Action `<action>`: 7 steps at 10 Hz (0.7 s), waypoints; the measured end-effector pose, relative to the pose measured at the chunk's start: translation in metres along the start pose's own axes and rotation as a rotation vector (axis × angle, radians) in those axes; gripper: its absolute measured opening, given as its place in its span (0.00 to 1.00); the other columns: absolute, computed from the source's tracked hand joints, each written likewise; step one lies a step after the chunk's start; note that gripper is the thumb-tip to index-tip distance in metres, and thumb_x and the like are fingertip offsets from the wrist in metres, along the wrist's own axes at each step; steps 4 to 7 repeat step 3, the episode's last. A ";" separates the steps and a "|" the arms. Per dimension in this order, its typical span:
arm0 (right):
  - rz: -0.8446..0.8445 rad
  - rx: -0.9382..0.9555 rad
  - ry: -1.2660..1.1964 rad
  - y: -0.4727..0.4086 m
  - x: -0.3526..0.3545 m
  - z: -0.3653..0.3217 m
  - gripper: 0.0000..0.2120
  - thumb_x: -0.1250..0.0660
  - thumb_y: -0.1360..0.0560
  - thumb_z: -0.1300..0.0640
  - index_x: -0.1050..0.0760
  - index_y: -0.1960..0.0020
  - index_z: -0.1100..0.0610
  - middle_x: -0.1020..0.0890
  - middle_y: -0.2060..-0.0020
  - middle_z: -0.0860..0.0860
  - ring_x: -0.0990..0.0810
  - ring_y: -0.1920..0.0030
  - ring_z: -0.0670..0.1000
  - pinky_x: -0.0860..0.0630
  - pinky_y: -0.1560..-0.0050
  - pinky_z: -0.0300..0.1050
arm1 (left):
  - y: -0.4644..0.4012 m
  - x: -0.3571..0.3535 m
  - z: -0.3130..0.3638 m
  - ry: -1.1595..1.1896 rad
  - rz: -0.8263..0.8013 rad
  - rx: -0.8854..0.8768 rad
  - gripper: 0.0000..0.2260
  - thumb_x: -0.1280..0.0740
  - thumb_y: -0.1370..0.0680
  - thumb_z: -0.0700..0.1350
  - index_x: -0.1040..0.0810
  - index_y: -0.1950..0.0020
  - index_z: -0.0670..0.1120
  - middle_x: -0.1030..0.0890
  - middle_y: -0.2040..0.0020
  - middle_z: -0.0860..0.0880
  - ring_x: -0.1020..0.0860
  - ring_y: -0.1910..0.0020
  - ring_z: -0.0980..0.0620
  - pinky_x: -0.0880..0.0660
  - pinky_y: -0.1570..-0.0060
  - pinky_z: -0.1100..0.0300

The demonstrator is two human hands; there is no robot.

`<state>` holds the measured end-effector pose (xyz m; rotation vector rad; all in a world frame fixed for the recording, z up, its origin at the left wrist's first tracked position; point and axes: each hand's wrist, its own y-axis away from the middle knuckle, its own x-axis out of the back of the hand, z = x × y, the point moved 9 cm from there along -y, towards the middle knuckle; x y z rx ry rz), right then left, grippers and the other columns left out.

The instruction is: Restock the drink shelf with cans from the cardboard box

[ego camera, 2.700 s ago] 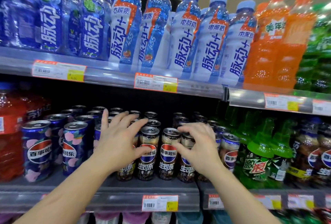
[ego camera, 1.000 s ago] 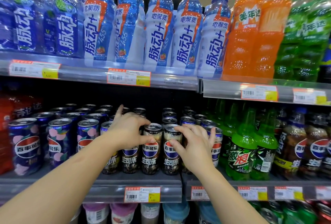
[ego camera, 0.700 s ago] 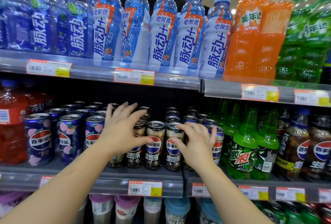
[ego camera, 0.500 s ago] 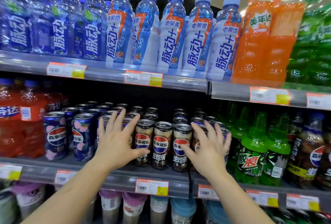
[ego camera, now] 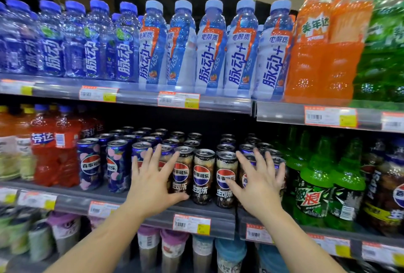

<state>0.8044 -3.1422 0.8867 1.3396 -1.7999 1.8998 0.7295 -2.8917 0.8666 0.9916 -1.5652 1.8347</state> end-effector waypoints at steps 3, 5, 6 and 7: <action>-0.121 -0.067 0.005 0.017 0.025 -0.023 0.37 0.40 0.27 0.31 0.51 0.23 0.37 0.51 0.21 0.51 0.59 0.22 0.56 0.63 0.27 0.61 | 0.022 0.017 0.003 0.052 -0.224 -0.021 0.46 0.39 0.34 0.75 0.62 0.24 0.65 0.63 0.21 0.48 0.62 0.22 0.45 0.64 0.27 0.39; -0.121 -0.067 0.005 0.017 0.025 -0.023 0.37 0.40 0.27 0.31 0.51 0.23 0.37 0.51 0.21 0.51 0.59 0.22 0.56 0.63 0.27 0.61 | 0.022 0.017 0.003 0.052 -0.224 -0.021 0.46 0.39 0.34 0.75 0.62 0.24 0.65 0.63 0.21 0.48 0.62 0.22 0.45 0.64 0.27 0.39; -0.121 -0.067 0.005 0.017 0.025 -0.023 0.37 0.40 0.27 0.31 0.51 0.23 0.37 0.51 0.21 0.51 0.59 0.22 0.56 0.63 0.27 0.61 | 0.022 0.017 0.003 0.052 -0.224 -0.021 0.46 0.39 0.34 0.75 0.62 0.24 0.65 0.63 0.21 0.48 0.62 0.22 0.45 0.64 0.27 0.39; -0.121 -0.067 0.005 0.017 0.025 -0.023 0.37 0.40 0.27 0.31 0.51 0.23 0.37 0.51 0.21 0.51 0.59 0.22 0.56 0.63 0.27 0.61 | 0.022 0.017 0.003 0.052 -0.224 -0.021 0.46 0.39 0.34 0.75 0.62 0.24 0.65 0.63 0.21 0.48 0.62 0.22 0.45 0.64 0.27 0.39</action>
